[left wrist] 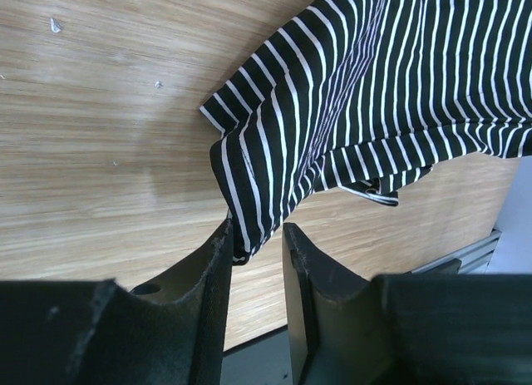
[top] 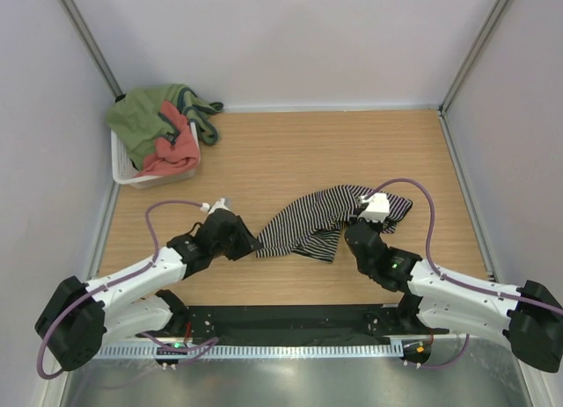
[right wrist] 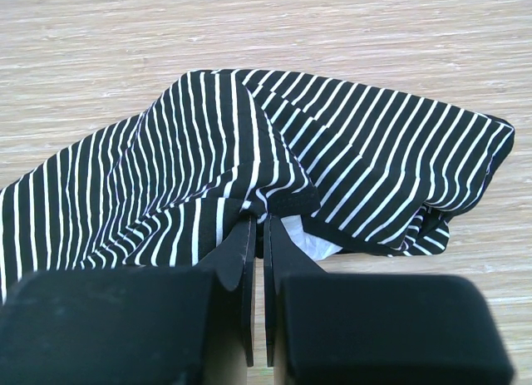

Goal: Fold and stack the tank tops
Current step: Flatten the tank top out

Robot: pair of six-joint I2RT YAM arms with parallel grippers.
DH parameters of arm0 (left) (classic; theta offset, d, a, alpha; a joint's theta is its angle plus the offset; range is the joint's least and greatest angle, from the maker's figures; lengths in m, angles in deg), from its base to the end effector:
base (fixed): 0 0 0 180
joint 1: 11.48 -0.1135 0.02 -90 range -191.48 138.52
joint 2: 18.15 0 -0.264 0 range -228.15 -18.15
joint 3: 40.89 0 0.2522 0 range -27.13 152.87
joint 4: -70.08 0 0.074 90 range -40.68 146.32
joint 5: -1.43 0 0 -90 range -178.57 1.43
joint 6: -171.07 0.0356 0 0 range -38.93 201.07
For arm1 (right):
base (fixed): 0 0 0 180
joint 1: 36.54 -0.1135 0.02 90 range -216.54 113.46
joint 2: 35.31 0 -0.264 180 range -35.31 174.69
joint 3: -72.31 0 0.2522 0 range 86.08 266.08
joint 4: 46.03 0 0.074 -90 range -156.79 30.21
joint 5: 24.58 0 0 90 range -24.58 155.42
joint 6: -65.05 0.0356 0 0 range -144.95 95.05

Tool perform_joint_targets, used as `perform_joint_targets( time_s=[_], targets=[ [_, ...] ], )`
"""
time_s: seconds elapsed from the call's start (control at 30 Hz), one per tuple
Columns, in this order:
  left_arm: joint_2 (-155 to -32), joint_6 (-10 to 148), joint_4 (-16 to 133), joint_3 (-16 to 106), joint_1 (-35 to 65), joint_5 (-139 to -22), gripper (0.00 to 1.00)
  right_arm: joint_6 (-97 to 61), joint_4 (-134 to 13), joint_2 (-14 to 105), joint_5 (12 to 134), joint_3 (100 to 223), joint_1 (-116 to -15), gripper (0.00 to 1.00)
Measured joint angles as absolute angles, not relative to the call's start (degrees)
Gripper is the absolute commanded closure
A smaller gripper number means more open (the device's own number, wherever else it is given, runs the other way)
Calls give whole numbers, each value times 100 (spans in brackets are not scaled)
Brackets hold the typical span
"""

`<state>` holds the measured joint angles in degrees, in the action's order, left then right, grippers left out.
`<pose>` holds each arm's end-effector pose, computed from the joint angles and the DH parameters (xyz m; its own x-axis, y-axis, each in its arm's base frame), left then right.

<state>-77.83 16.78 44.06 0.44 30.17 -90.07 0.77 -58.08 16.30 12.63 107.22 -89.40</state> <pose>0.1534 -0.1352 0.1854 -0.8127 -0.4826 -0.3266 -0.1887 0.7482 -0.6361 0.1321 0.1275 0.2020 -0.2879 0.0546 -0.9561 0.0715 0.9968 0.0354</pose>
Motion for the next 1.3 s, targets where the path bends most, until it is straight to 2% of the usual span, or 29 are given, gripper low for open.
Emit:
perform_joint_targets(
  time_s=[0.2, 0.23, 0.33, 0.57, 0.73, 0.9, 0.97, 1.13, 1.3],
  targets=[
    [-7967, 1674, 4498, 53, 3095, -9004, 83, 79, -5808, 1630, 1263, 10714, -8940, 94],
    [-8002, 1676, 4518, 57, 3106, -9002, 90, 81, -5810, 1630, 1263, 10714, -8940, 94],
    [-8083, 1689, 4559, 77, 3126, -9002, 100, 85, -5808, 1630, 1263, 10714, -8940, 94],
    [-8039, 1938, 4085, 673, 3102, -9323, 100, 90, -5808, 1598, 1248, 10711, -8940, 94],
    [-7954, 2388, 3563, 1830, 2444, -9415, 100, 90, -6170, 1742, 1468, 10945, -8642, 99],
    [-7982, 2670, 3307, 2957, 1065, -9219, 100, 85, -7018, 2367, 2275, 12224, -7724, 99],
    [-8070, 2703, 3279, 3381, 695, -9057, 100, 83, -7408, 2830, 2605, 13129, -7375, 99],
    [-8533, 2716, 3261, 4417, 236, -8655, 100, -26, -8133, 3650, 2858, 15159, -6892, 99],
    [-8570, 2865, 3215, 5104, 88, -8381, 100, -328, -8785, 3617, 3090, 16359, -6850, 99]
  ],
)
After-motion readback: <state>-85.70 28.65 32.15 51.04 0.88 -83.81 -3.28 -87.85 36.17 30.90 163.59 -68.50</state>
